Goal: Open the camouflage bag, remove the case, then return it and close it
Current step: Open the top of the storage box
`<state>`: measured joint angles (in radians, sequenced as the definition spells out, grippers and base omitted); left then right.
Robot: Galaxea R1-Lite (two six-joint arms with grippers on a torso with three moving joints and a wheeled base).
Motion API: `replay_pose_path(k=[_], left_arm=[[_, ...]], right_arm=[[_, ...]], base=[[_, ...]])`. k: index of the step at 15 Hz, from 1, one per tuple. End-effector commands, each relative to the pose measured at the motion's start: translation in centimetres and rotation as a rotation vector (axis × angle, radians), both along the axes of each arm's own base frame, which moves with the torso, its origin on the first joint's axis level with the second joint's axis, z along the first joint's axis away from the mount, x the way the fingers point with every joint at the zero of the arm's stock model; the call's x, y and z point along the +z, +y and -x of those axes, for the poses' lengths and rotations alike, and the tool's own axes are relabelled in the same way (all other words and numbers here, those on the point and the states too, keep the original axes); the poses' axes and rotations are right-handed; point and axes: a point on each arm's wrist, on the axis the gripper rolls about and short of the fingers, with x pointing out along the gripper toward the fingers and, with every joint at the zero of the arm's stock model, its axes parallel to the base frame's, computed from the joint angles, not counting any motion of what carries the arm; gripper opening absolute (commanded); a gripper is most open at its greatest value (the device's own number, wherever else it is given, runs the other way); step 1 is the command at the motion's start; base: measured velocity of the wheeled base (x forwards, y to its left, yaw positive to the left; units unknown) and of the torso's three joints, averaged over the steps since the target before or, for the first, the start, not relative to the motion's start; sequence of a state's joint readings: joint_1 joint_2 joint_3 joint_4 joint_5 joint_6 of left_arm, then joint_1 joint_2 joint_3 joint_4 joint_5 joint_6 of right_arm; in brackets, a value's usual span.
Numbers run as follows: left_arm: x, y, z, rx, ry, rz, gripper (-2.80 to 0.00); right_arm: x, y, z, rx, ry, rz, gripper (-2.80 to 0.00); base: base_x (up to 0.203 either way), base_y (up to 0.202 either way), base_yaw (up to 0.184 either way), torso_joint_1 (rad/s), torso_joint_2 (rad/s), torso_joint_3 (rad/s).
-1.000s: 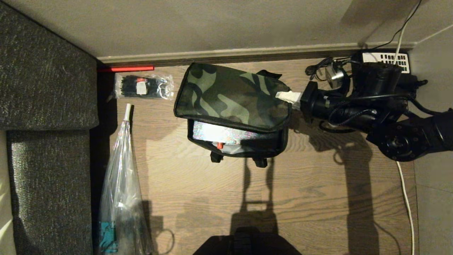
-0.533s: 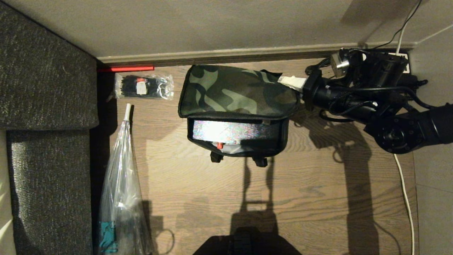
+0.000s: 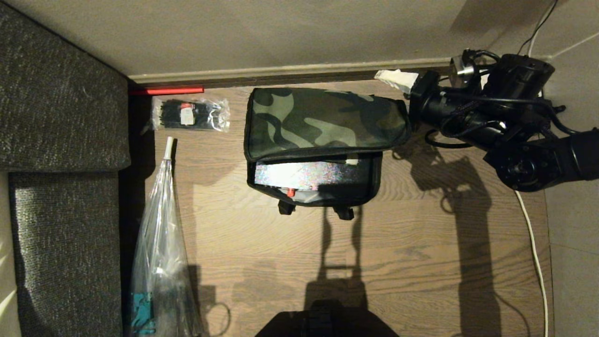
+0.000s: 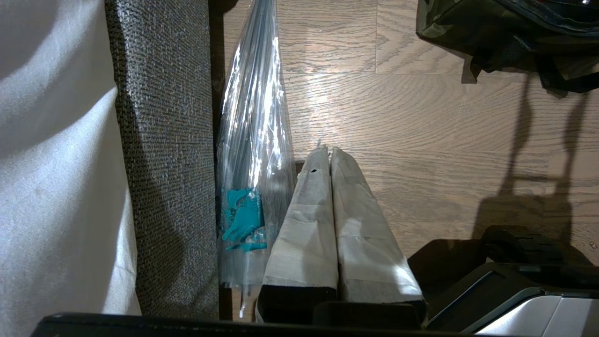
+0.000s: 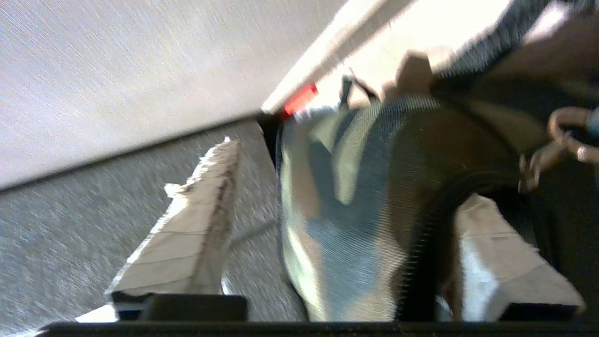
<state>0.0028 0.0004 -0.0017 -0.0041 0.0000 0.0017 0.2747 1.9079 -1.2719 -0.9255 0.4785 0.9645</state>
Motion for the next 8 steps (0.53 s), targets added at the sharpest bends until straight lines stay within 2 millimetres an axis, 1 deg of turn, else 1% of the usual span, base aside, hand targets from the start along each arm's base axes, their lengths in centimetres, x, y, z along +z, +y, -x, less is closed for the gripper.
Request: replay_pose_path(k=[1,4,7,8], left_arm=[[0.0,0.0,0.0,0.000,-0.002,0.000,-2.80],[0.0,0.0,0.0,0.000,-0.002,0.000,-2.80],[0.0,0.0,0.0,0.000,-0.002,0.000,-2.80],[0.0,0.0,0.0,0.000,-0.002,0.000,-2.80]], right_arm=[[1.3,-1.0,-0.3,-0.016,-0.029,-0.035,0.00],[2.4,-1.9,-0.5,-0.035,-0.082,-0.057,0.00],[3.0,-2.3,-0.1,-0.027,-0.073,-0.095,0.00],[2.9,-2.3,0.2,-0.023,-0.056,-0.094,0.00]], base=[[0.000,0.000,0.000,0.000,0.00,0.000],[0.000,0.000,0.000,0.000,0.00,0.000],[0.000,0.000,0.000,0.000,0.00,0.000],[0.000,0.000,0.000,0.000,0.00,0.000]])
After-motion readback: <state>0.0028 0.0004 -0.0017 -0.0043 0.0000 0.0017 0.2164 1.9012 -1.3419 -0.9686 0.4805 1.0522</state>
